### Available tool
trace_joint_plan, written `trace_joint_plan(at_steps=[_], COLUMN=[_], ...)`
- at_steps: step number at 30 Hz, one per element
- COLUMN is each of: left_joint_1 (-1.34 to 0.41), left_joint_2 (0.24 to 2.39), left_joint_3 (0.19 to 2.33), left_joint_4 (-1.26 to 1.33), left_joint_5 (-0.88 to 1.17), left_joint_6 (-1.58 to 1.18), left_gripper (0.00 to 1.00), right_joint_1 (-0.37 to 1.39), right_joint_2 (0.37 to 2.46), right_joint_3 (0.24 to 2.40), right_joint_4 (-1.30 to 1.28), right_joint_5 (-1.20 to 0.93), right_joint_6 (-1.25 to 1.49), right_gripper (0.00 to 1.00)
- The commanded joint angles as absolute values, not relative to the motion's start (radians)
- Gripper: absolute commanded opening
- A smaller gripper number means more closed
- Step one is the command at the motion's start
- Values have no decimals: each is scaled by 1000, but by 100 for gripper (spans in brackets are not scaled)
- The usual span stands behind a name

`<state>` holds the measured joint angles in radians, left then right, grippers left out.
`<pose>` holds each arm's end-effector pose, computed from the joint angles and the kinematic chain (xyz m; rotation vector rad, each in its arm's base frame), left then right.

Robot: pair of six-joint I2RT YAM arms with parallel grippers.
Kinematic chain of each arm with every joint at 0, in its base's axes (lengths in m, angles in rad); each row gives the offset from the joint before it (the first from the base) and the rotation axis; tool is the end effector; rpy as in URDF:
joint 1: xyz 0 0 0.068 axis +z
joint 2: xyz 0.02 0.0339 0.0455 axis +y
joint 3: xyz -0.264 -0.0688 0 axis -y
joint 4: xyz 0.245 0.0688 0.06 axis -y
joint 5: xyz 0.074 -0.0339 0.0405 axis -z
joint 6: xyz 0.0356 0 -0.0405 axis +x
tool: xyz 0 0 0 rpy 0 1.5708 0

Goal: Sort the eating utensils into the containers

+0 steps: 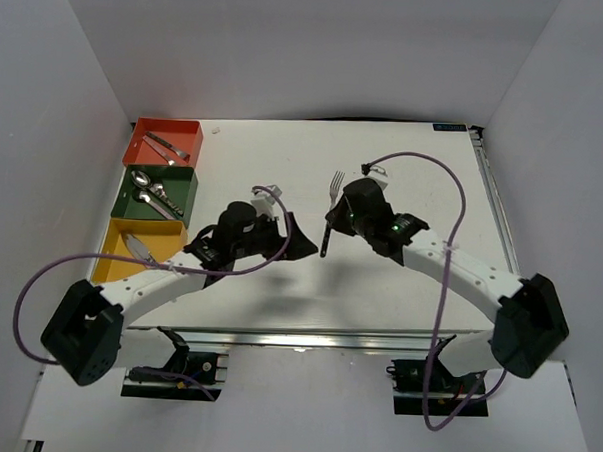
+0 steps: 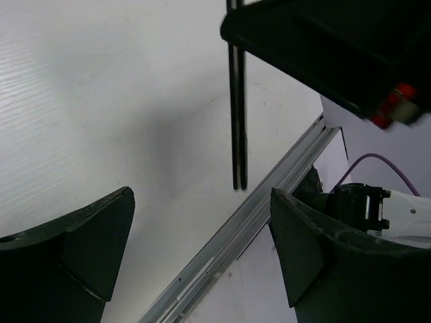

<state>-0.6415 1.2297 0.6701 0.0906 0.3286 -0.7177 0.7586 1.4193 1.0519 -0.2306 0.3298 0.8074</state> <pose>0.2072 -0.1691 0.2344 0.1411 2.2228 -1.1413 0.2397 0.2113 0.2818 0.2446 2.1712 0.5551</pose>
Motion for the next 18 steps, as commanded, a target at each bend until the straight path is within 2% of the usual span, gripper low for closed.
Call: trace_joint_plan(at_steps=[1, 5, 9, 10, 13, 16, 18], left_joint_1=[-684, -699, -722, -727, -742, -753, -759], left_joint_2=[1282, 1344, 1397, 1405, 1443, 1477, 1486], left_joint_3=[742, 776, 798, 796, 799, 799, 805], left_joint_4=[238, 301, 333, 340, 357, 379, 382], left_joint_5=[298, 296, 302, 305, 317, 346, 359], left_joint_6=[-756, -787, -799, -804, -816, -830, -828], left_gripper=[90, 85, 71, 57, 39, 31, 12], right_joint_1=[778, 792, 810, 813, 818, 818, 818], right_joint_2=[1330, 1295, 1281, 1281, 1282, 1285, 1284], right_joint_3=[991, 976, 977, 979, 983, 991, 999], right_joint_4=[-111, -100, -101, -101, -100, -100, -101], right_joint_5=[264, 256, 278, 281, 288, 290, 293], right_joint_6=[779, 778, 779, 779, 790, 795, 798], right_gripper=[0, 0, 0, 0, 0, 0, 0])
